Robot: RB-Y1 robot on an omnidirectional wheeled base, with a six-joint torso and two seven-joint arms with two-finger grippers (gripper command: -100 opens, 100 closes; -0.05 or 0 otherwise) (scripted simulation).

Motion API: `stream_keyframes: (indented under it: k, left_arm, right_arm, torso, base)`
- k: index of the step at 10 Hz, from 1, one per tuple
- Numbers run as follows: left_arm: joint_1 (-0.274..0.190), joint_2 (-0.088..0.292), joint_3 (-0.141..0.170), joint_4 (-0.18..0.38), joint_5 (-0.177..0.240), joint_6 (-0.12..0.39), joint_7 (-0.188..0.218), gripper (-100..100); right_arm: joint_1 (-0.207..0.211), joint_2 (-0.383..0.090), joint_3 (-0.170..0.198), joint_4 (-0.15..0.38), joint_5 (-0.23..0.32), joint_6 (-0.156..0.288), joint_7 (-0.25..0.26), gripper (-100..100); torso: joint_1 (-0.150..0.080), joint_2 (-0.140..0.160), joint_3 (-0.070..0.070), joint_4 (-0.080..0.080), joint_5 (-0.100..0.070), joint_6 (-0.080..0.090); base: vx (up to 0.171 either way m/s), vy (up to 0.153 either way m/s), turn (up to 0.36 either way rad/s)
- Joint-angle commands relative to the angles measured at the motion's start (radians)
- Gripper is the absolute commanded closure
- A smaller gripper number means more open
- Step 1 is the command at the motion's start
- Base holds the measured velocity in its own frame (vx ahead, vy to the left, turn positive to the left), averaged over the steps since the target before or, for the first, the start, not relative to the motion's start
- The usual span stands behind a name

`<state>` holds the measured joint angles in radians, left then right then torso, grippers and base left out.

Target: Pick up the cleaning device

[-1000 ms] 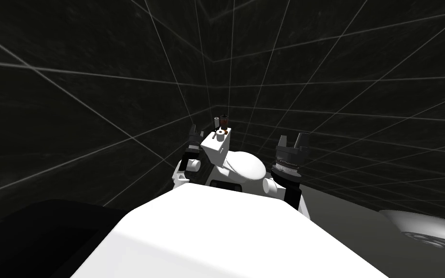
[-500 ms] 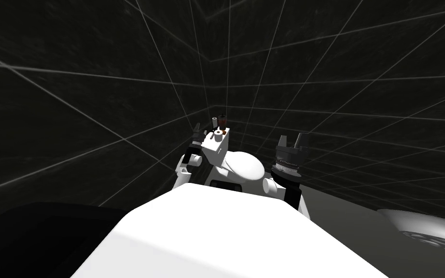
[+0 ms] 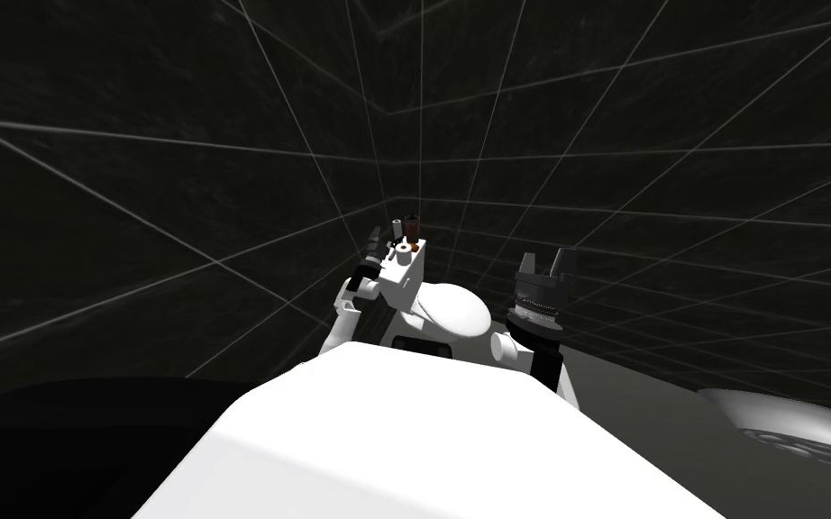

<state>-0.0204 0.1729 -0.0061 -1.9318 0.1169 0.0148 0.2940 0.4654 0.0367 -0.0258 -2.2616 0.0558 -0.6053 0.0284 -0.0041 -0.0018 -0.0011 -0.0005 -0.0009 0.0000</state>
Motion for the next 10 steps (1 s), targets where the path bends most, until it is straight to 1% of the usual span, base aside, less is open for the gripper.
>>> stream_keyframes:
  k: [1,2,3,4,5,6,7,8,9,10]
  left_arm:
    - [-0.046,0.015,0.004,0.029,0.007,0.036,0.018,-100]
    - [-0.078,0.033,0.007,0.069,0.015,0.073,0.045,-100]
    - [-0.109,0.033,0.007,0.076,0.015,0.094,0.045,-100]
    - [-0.144,0.052,0.012,0.119,0.023,0.128,0.072,-100]
    - [-0.173,0.052,0.012,0.126,0.023,0.154,0.072,-100]
    - [-0.202,0.07,0.017,0.162,0.032,0.186,0.1,-100]
    - [-0.233,0.07,0.017,0.179,0.032,0.212,0.1,-100]
    - [-0.261,0.088,0.022,0.215,0.041,0.239,0.127,-100]
    - [-0.29,0.088,0.022,0.235,0.041,0.268,0.127,-100]
    - [-0.304,0.088,0.022,0.235,0.041,0.278,0.127,-100]
  right_arm:
    - [0.0,0.0,0.0,0.0,0.0,0.0,0.0,0]
    - [0.0,0.0,0.0,0.0,0.0,0.0,0.0,0]
    - [0.0,0.0,0.0,0.0,0.0,0.0,0.0,0]
    - [0.0,0.0,0.0,0.0,0.0,0.0,0.0,0]
    - [0.0,0.0,0.0,0.0,0.0,0.0,0.0,0]
    - [0.0,0.0,0.0,0.0,0.0,0.0,0.0,0]
    - [0.0,0.0,0.0,0.0,0.0,0.0,0.0,0]
    - [0.0,0.0,0.0,0.0,0.0,0.0,0.0,0]
    - [0.0,0.0,0.0,0.0,0.0,0.0,0.0,0]
    - [0.0,0.0,0.0,0.0,0.0,0.0,0.0,0]
  torso:
    - [0.0,0.0,0.0,0.0,0.0,0.0]
    - [0.001,0.0,0.0,0.0,0.0,0.0]
    - [0.001,0.0,0.0,0.0,0.0,0.0]
    - [0.001,0.001,0.0,0.0,0.0,0.0]
    - [0.001,0.001,0.0,0.0,0.0,0.0]
    - [0.001,0.001,0.0,0.0,0.0,0.0]
    - [0.001,0.0,0.0,0.0,0.0,0.0]
    - [0.002,0.001,0.0,0.0,0.0,0.0]
    - [0.002,0.001,0.0,0.0,0.0,0.0]
    - [0.002,0.001,0.0,0.0,0.0,0.0]
  base:
    - [0.019,-0.049,-0.005]
    - [0.016,-0.051,-0.013]
    - [0.013,-0.043,-0.006]
    - [0.012,-0.05,-0.015]
    - [0.014,-0.048,-0.005]
    - [0.021,-0.049,-0.01]
    - [0.016,-0.038,-0.002]
    - [0.011,-0.04,-0.012]
    - [0.016,-0.036,-0.001]
    - [0.012,-0.018,0.001]
